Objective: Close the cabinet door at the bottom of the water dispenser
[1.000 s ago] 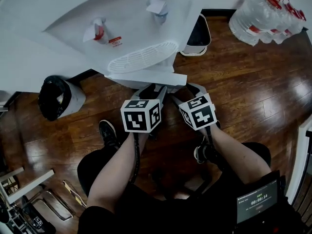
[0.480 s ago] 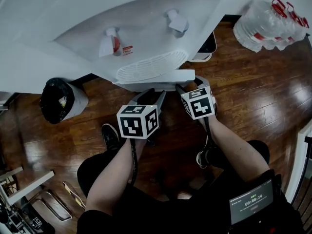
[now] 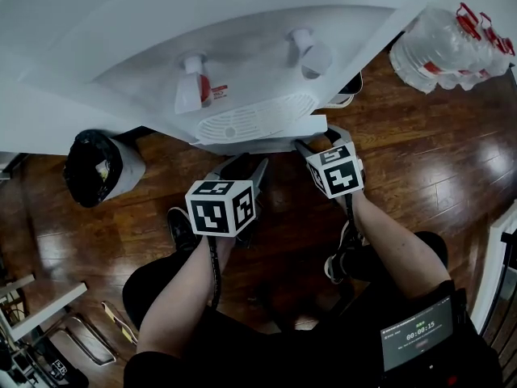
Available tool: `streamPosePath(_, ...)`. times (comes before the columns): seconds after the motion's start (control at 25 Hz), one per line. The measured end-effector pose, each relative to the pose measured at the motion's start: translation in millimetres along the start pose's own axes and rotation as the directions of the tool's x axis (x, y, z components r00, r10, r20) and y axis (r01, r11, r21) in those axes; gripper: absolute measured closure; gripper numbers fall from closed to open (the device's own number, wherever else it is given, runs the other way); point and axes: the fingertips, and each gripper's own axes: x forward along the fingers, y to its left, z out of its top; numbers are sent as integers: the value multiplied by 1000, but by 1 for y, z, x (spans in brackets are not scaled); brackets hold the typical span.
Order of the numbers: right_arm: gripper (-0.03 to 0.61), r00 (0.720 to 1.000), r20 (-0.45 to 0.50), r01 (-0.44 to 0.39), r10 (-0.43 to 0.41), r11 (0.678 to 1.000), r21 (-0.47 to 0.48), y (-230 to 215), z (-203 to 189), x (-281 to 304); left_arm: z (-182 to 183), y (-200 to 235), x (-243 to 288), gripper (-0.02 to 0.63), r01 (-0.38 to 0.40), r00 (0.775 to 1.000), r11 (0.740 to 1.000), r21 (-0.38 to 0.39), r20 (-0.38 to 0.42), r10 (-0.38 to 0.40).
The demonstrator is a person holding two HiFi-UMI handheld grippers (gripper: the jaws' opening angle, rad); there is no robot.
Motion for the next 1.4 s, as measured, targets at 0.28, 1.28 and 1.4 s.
streamPosePath(0.28, 281, 1000, 13, -3, 4, 1000, -20, 0, 4, -1, -4, 6, -9, 434, -13, 1000, 1000, 2, -2, 13)
streamPosePath(1.28, 279, 999, 45, 7, 0, 988, -153, -20, 36, 18, 10, 3, 5, 438, 29, 1000, 999, -40, -10, -29)
streamPosePath(1.4, 279, 1000, 26, -5, 9, 989, -148, -18, 34, 19, 14, -1, 4, 439, 36, 999, 999, -37, -3, -36)
